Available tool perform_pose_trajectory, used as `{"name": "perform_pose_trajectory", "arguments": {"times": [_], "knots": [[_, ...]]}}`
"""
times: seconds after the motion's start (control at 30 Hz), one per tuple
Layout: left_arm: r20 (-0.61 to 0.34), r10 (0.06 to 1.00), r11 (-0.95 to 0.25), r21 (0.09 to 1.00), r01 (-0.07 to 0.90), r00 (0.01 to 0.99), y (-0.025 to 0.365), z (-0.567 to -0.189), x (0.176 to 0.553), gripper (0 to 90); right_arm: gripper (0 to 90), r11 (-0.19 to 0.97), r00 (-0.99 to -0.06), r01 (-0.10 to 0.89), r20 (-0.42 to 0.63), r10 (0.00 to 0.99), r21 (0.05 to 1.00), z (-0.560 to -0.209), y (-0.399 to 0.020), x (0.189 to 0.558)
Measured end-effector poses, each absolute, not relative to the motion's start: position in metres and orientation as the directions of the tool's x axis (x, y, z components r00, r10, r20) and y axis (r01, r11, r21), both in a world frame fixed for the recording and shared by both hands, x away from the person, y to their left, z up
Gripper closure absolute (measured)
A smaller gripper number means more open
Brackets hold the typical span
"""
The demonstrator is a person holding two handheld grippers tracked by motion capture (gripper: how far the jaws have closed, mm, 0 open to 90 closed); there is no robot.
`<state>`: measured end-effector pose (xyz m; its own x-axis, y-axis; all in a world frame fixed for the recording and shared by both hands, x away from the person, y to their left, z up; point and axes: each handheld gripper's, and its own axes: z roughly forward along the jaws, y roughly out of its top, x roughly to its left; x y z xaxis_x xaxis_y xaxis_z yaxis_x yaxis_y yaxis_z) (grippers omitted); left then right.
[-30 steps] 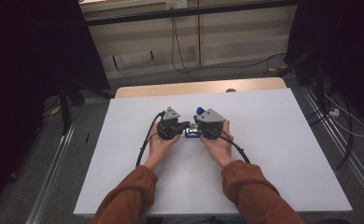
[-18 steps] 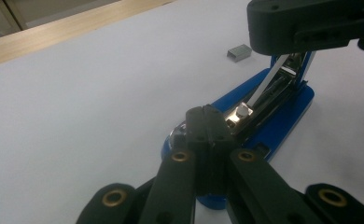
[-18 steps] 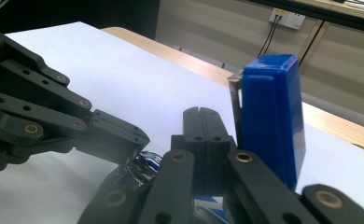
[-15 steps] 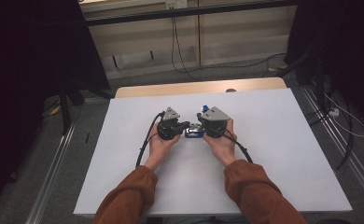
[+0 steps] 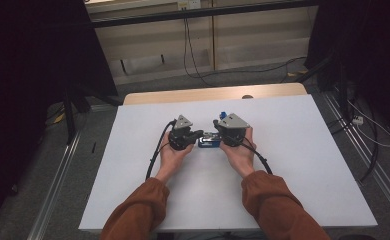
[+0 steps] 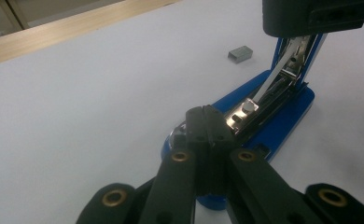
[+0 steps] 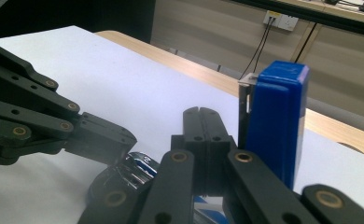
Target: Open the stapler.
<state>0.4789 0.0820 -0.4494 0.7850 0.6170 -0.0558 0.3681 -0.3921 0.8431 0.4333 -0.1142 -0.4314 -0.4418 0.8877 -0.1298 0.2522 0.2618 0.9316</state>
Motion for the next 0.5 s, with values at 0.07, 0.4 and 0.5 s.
{"name": "perform_pose_trajectory", "arguments": {"times": [0.07, 0.4, 0.5], "knots": [[-0.055, 0.617, -0.393, 0.843, 0.368, 0.785, 0.082, -0.4494, 0.479, 90.0, 90.0, 0.258, -0.438, 0.253, -0.127, 0.89, 0.933, -0.4309, -0.1157, 0.4332], [-0.05, 0.615, -0.398, 0.842, 0.364, 0.787, 0.0823, -0.4493, 0.4791, 90.0, 90.0, 0.248, -0.434, 0.255, -0.119, 0.893, 0.935, -0.4284, -0.1209, 0.4325], [-0.046, 0.614, -0.401, 0.842, 0.361, 0.788, 0.0825, -0.4492, 0.4792, 90.0, 90.0, 0.249, -0.436, 0.254, -0.119, 0.892, 0.934, -0.4283, -0.1214, 0.4324]]}}
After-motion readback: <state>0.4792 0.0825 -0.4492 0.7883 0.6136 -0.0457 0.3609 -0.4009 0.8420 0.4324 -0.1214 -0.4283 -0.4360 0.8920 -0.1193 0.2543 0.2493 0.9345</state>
